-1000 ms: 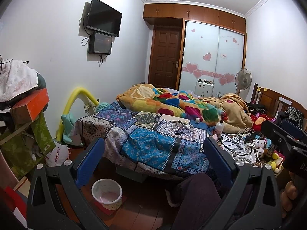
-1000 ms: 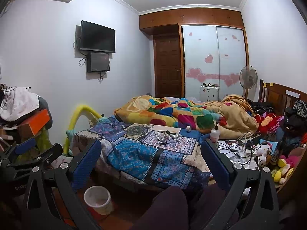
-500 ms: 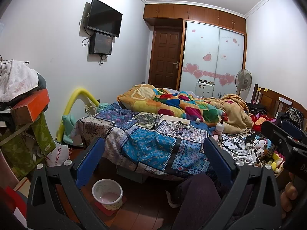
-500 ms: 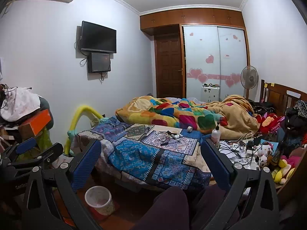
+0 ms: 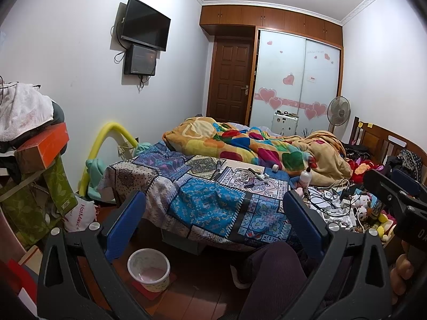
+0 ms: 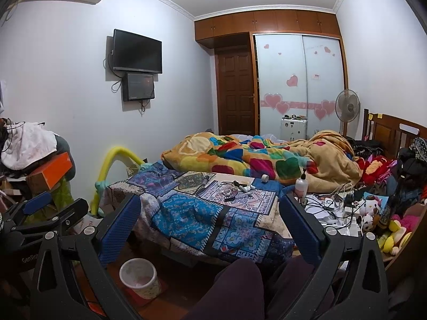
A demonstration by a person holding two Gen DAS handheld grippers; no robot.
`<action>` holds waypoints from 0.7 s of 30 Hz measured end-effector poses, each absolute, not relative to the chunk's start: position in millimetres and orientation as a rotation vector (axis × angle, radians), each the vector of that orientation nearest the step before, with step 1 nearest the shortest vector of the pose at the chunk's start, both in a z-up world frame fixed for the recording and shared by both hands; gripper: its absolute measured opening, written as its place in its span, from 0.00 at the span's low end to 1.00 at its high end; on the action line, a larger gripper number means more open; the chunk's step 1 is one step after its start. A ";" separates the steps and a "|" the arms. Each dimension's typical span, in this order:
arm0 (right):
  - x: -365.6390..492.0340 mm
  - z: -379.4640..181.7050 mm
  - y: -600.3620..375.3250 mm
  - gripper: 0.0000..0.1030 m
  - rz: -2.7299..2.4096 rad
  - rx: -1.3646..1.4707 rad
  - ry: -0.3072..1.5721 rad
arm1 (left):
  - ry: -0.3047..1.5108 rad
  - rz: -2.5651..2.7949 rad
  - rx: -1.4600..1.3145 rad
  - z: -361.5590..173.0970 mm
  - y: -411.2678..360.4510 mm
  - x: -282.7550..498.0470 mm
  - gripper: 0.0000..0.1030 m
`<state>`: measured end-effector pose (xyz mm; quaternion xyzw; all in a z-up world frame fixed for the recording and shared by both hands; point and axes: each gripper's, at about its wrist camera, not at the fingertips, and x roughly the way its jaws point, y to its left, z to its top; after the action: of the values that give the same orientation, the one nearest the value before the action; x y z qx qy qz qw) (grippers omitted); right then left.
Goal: Collect trash
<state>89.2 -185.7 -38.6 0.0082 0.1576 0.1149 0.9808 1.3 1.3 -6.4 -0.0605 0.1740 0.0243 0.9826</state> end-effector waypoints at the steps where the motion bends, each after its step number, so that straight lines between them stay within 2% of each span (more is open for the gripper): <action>1: 89.5 -38.8 -185.4 1.00 0.234 0.017 0.320 | 0.349 0.048 -0.121 -6.4 0.9 1.0 1.00; 21: 104.4 -48.2 -193.9 1.00 0.241 0.040 0.330 | 0.359 0.053 -0.123 -8.7 -1.0 10.8 1.00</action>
<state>104.4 -193.9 -48.2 0.0200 0.1637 0.1198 0.9790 10.8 -1.0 -8.7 -0.0612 0.1784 0.0264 0.9817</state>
